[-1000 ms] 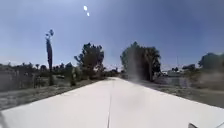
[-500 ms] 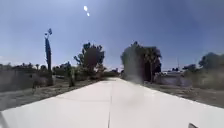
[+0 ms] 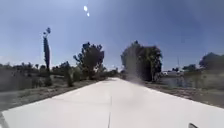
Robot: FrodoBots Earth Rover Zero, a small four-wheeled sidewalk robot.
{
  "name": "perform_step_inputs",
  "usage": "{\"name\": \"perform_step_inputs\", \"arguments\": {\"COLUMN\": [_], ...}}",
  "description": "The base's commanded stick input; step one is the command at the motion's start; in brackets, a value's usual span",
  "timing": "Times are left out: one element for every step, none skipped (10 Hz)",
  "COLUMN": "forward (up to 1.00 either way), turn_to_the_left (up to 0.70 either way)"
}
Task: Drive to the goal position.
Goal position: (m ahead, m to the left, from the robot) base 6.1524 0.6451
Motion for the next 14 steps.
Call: {"name": "perform_step_inputs", "arguments": {"forward": [0.7, 0.7, 0.7, 0.7, 0.7, 0.7, 0.7, 0.7, 0.7, 0.7, 0.7, 0.7, 0.7, 0.7], "turn_to_the_left": [0.0, 0.1, 0.14, 0.09, 0.03, 0.0, 0.0, 0.0, 0.0, 0.0, 0.0, 0.0, 0.0, 0.0]}}
